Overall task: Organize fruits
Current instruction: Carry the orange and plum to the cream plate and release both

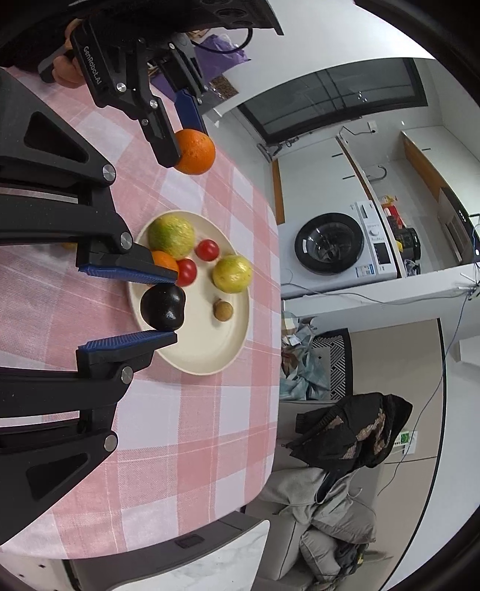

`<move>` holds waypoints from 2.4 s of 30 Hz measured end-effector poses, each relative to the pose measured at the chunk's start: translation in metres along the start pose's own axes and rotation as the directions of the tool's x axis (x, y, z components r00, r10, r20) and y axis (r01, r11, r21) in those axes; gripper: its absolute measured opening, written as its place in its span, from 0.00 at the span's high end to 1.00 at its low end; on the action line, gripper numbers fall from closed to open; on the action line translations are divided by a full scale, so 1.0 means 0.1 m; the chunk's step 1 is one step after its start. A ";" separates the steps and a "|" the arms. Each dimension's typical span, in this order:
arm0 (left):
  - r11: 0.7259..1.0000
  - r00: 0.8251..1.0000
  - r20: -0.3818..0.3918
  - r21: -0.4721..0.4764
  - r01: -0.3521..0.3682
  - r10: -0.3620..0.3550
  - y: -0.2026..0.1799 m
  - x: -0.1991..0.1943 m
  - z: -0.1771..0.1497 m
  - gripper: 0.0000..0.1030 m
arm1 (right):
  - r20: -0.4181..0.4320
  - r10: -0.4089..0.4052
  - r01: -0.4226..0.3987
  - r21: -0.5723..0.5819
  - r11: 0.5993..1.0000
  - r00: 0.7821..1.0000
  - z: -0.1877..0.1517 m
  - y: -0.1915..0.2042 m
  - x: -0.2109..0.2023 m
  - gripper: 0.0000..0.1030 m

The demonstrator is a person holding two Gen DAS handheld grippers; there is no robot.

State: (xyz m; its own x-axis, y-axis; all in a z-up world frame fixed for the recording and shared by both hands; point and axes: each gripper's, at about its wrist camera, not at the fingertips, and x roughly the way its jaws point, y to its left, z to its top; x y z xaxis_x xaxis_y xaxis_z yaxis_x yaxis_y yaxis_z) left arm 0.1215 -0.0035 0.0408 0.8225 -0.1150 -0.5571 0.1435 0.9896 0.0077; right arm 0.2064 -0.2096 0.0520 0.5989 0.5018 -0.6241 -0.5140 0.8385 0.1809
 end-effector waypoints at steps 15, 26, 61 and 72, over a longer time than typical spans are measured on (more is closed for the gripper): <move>0.997 0.998 -0.018 -0.051 -0.063 0.062 0.27 0.42 0.24 0.63 | -0.028 -0.015 0.016 0.031 0.999 0.999 0.17 -0.04 0.27 0.74; 0.993 0.994 -0.059 -0.071 -0.099 0.095 0.43 0.84 0.22 0.63 | -0.050 -0.009 0.012 0.064 0.998 0.999 0.14 -0.11 0.50 0.74; 0.995 0.985 -0.142 -0.011 -0.102 0.100 0.38 1.30 -0.04 0.63 | -0.108 -0.049 0.051 0.016 0.999 0.993 -0.01 -0.05 0.75 0.74; 0.996 0.985 -0.150 -0.009 -0.093 0.090 0.35 1.25 -0.05 0.63 | -0.073 -0.057 0.059 0.019 0.998 0.996 0.00 -0.06 0.67 0.57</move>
State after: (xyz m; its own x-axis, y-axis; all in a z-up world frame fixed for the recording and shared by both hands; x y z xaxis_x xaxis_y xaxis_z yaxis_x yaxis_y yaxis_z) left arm 0.2265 0.0177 -0.0330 0.7402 -0.0110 -0.6723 0.0616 0.9968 0.0516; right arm 0.2500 -0.1806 0.0090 0.5809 0.4360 -0.6874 -0.4662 0.8704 0.1581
